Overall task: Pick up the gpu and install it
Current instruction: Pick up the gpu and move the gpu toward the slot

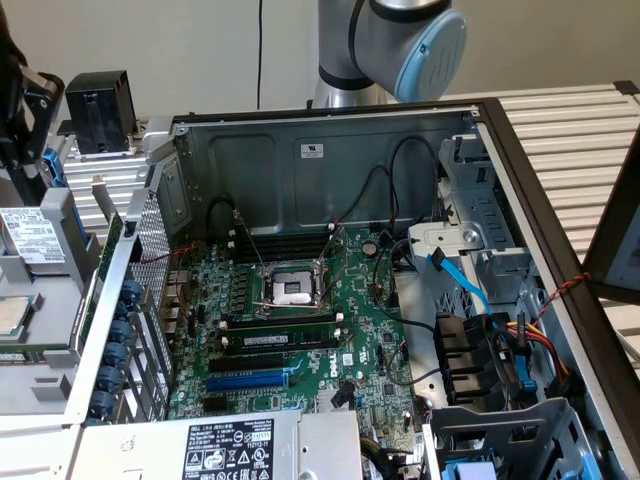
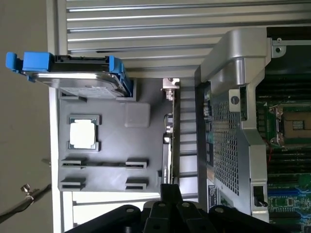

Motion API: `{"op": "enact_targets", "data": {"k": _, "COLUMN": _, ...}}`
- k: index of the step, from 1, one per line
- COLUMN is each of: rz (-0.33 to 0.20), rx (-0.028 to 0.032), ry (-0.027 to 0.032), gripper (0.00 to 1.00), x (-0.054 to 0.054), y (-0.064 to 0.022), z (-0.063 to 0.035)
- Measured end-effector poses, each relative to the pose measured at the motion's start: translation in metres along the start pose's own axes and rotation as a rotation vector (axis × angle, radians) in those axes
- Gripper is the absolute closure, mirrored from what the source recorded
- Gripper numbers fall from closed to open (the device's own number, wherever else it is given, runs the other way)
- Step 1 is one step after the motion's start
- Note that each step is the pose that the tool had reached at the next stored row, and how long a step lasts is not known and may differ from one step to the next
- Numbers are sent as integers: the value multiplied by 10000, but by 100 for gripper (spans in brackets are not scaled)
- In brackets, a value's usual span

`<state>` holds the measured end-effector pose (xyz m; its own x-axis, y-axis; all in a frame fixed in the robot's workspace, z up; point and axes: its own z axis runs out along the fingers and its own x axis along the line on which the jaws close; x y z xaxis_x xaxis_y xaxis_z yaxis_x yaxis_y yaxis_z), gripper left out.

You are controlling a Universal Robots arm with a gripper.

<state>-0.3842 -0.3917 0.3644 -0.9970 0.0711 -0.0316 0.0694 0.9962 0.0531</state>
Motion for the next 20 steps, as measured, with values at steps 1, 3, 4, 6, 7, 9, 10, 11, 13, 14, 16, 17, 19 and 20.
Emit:
{"op": "enact_targets", "data": {"k": 1, "rz": 2, "rx": 0, "ry": 0, "gripper": 89, "x": 2, "y": 1, "z": 18}}
{"op": "enact_targets", "data": {"k": 3, "rz": 1, "rx": 0, "ry": 1, "gripper": 83, "x": 4, "y": -1, "z": 54}}
{"op": "enact_targets", "data": {"k": 4, "rz": 1, "rx": 0, "ry": 1, "gripper": 83, "x": 5, "y": -1, "z": 73}}
{"op": "enact_targets", "data": {"k": 6, "rz": 2, "rx": 0, "ry": -2, "gripper": 70, "x": 7, "y": -3, "z": 108}}
{"op": "enact_targets", "data": {"k": 7, "rz": 1, "rx": 0, "ry": -6, "gripper": 70, "x": 8, "y": -4, "z": 127}}
{"op": "enact_targets", "data": {"k": 9, "rz": 0, "rx": -1, "ry": -24, "gripper": 58, "x": 10, "y": -5, "z": 162}}
{"op": "enact_targets", "data": {"k": 10, "rz": 1, "rx": -2, "ry": -38, "gripper": 58, "x": 11, "y": -4, "z": 176}}
{"op": "enact_targets", "data": {"k": 11, "rz": -1, "rx": -4, "ry": -58, "gripper": 52, "x": 12, "y": -4, "z": 190}}
{"op": "enact_targets", "data": {"k": 13, "rz": -3, "rx": -8, "ry": -106, "gripper": 46, "x": 15, "y": 0, "z": 214}}
{"op": "enact_targets", "data": {"k": 14, "rz": -5, "rx": -9, "ry": -131, "gripper": 46, "x": 17, "y": 2, "z": 225}}
{"op": "enact_targets", "data": {"k": 16, "rz": -8, "rx": -14, "ry": -191, "gripper": 46, "x": 20, "y": 6, "z": 246}}
{"op": "enact_targets", "data": {"k": 17, "rz": -10, "rx": -15, "ry": -228, "gripper": 46, "x": 21, "y": 6, "z": 254}}
{"op": "enact_targets", "data": {"k": 19, "rz": -14, "rx": -21, "ry": -310, "gripper": 46, "x": 24, "y": 7, "z": 272}}
{"op": "enact_targets", "data": {"k": 20, "rz": -15, "rx": -24, "ry": -334, "gripper": 46, "x": 29, "y": 8, "z": 287}}
